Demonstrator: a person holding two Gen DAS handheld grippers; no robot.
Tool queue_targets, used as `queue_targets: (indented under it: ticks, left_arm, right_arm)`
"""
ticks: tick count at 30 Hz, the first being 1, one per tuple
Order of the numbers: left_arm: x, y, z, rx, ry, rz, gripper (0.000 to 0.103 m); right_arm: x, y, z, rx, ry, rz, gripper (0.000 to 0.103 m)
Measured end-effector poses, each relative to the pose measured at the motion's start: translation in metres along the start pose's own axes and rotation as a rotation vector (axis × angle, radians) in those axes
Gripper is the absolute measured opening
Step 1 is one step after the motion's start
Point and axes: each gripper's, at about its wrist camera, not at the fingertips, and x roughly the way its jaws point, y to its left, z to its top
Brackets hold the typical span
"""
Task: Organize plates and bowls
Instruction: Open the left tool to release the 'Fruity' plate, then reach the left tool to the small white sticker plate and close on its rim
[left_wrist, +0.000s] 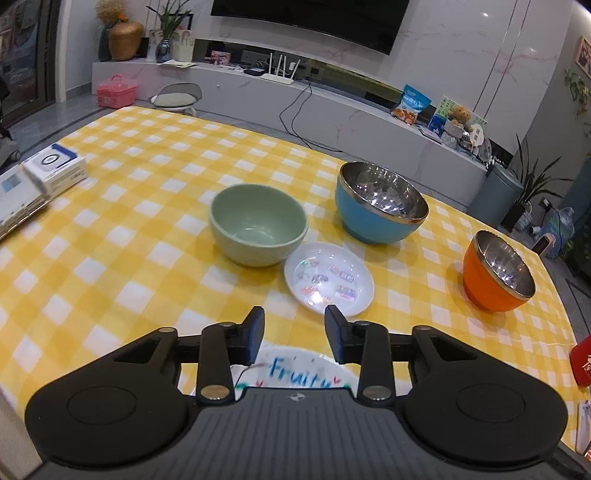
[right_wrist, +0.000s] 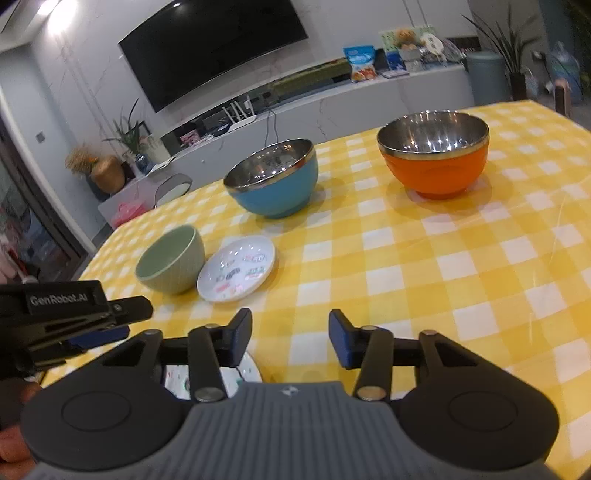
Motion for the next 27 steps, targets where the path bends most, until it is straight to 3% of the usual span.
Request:
queue_targets:
  ticks: [7, 24, 27]
  left_arm:
    - [0.032, -0.002, 0.012, -0.038, 0.037, -0.010, 0.049]
    - [0.097, 0.004, 0.026, -0.110, 0.106, -0.026, 0.049]
    - [0.101, 0.005, 0.027, -0.115, 0.097, -0.019, 0.045]
  right_arm:
    - [0.025, -0.001, 0.016, 0.026, 0.007, 0.005, 0.050]
    - [0.098, -0.002, 0.040, 0.076, 0.066, 0.009, 0.051]
    - [0.102, 0.000, 0.043, 0.066, 0.055, 0.007, 0.052]
